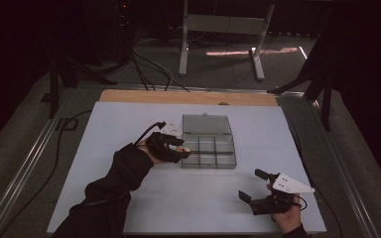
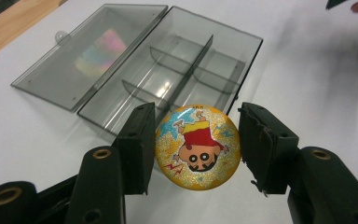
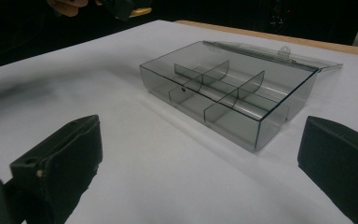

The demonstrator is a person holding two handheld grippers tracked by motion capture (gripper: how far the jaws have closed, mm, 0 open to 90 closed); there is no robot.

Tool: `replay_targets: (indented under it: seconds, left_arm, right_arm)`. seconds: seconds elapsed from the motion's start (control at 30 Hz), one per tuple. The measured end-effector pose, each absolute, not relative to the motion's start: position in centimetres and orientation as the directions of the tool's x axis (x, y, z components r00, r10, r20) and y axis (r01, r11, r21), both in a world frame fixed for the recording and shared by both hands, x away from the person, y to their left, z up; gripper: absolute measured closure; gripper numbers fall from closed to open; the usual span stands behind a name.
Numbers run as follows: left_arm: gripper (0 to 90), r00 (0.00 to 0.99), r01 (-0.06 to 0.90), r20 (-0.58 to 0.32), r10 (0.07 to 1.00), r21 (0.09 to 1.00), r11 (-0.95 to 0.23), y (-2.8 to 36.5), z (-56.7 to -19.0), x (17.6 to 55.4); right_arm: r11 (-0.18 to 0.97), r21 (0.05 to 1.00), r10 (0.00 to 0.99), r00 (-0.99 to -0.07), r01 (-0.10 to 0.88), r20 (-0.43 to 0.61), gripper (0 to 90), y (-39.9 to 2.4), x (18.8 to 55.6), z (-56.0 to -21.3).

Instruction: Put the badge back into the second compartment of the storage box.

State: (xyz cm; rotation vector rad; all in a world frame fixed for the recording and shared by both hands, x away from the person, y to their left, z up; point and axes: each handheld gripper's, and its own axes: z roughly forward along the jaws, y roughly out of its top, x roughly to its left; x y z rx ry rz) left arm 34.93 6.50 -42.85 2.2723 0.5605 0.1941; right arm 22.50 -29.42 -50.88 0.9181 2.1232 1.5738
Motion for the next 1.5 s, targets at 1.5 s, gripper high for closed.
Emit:
replay_targets:
  seconds: [1.5]
  left_arm:
    - [48.2, 0.86, 0.41, -0.086, 0.503, 0.702, -0.582, -0.2, -45.0, 40.2]
  right_arm:
    - [0.175, 0.941, 0.665, -0.739, 0.291, 0.106, 0.2, -29.5, 22.5, -50.9]
